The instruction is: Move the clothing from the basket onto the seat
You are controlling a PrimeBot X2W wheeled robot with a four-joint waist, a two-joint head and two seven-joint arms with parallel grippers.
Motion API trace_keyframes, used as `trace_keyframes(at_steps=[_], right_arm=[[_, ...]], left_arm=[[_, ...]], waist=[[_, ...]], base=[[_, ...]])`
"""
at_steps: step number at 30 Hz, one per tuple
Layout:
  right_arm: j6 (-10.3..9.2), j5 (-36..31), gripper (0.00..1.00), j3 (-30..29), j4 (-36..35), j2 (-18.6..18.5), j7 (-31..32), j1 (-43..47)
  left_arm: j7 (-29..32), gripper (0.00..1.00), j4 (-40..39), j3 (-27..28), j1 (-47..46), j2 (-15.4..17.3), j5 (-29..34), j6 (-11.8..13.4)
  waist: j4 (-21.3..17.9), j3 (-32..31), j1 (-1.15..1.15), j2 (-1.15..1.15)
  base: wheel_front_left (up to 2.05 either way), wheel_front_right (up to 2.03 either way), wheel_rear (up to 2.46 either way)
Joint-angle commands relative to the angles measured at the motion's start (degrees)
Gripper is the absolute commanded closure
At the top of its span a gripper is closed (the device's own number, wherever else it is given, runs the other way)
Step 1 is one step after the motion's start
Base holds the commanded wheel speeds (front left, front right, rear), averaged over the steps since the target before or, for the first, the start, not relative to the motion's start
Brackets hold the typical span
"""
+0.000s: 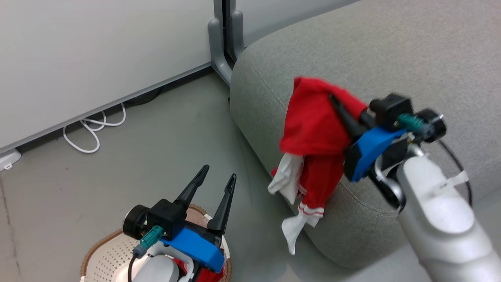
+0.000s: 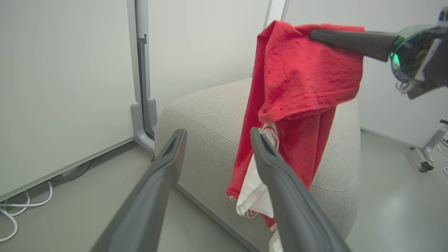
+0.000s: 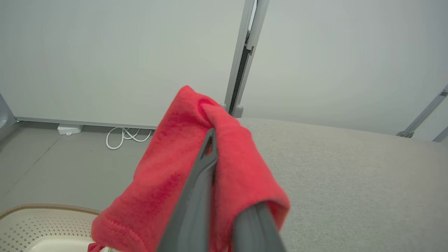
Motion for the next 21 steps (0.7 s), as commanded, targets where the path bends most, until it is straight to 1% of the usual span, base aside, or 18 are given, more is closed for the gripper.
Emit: trace_keyframes(at_steps=[1,4,6,12,15,18,20,21], right_arm=[[0.01,0.80,1.00,-1.32,-0.93,-1.19,0.21,-3.23],[0.01,3.86,1.00,-4.11,-2.03,-3.43,0.89,-8.37],[-0.01,5.55,1.00,-6.25,-2.43,-5.89,1.31,-12.18],[0.01,6.79,1.00,-12.73,-2.03,-11.45,2.31,-21.18],[0.00,6.45,1.00,-15.80,-1.57,-15.04,2.56,-24.51],[0.01,6.04,1.00,-19.85,-0.11,-16.43,1.70,-26.28],[0.01,5.44,1.00,-22.56,1.49,-16.72,0.64,-26.46],[0.01,5.44,1.00,-22.56,1.49,-16.72,0.64,-26.46]], left_arm=[[-0.16,0.00,-0.46,0.00,-1.31,0.56,0.53,-0.10],[-0.16,0.00,-1.24,-0.75,-2.66,1.31,0.82,-0.10],[-0.16,0.00,-1.79,-1.15,-3.56,1.91,0.88,-0.10],[-0.16,0.00,-3.87,-1.60,-5.90,3.97,1.41,-0.10],[-0.16,0.00,-5.71,-0.91,-7.08,4.67,2.20,-0.10],[-0.16,0.00,-7.82,-0.54,-7.81,5.75,3.15,-0.10],[-0.16,0.00,-8.63,-0.11,-7.96,6.63,3.59,-0.10],[-0.16,0.00,-8.63,-0.11,-7.96,6.63,3.59,-0.10]], waist=[[0.71,1.68,0.00,0.00],[1.65,4.19,0.00,0.00],[2.23,6.00,0.00,0.00],[3.80,11.61,0.00,0.00],[4.78,14.83,0.00,0.00],[5.42,18.12,0.00,0.00],[5.62,20.01,0.00,0.00],[5.62,20.01,0.00,0.00]], base=[[0.00,0.00,0.00],[0.00,0.00,0.00],[0.00,0.00,0.00],[0.00,0.00,0.00],[0.00,0.00,0.00],[0.00,0.00,0.00],[0.00,0.00,0.00],[0.00,0.00,0.00]])
